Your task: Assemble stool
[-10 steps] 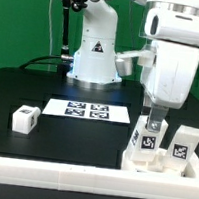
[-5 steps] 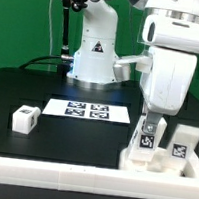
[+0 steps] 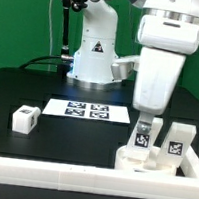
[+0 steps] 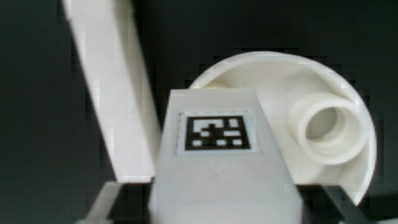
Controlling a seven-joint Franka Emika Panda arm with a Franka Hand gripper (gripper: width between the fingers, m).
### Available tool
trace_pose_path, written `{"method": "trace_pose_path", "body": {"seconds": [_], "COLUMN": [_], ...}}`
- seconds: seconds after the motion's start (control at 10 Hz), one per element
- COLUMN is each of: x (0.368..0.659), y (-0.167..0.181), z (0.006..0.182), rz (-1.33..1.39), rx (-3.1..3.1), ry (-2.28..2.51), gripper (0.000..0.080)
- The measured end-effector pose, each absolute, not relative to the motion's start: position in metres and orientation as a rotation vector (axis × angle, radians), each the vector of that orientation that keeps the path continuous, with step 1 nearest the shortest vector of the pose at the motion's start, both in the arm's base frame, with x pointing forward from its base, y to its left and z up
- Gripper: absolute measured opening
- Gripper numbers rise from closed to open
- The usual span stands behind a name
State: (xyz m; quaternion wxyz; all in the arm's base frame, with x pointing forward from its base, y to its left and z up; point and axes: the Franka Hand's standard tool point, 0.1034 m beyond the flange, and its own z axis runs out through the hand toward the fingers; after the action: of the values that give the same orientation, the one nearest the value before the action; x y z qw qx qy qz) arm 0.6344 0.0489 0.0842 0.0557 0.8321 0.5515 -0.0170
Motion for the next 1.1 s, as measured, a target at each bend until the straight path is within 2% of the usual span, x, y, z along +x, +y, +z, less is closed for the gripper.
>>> {"method": "trace_pose_path", "body": {"seconds": [0.3, 0.5, 1.1], "x": [0.628, 0.641, 0.641], "y": [0.043, 0.038, 0.035], "z": [0.083, 0.083, 0.082], "rz": [-0.221, -0.111, -0.071], "rx": [2.778, 2.833, 3.041], "ry": [1.296, 1.131, 0.464], "gripper": [0.034, 0.034, 0.034]}}
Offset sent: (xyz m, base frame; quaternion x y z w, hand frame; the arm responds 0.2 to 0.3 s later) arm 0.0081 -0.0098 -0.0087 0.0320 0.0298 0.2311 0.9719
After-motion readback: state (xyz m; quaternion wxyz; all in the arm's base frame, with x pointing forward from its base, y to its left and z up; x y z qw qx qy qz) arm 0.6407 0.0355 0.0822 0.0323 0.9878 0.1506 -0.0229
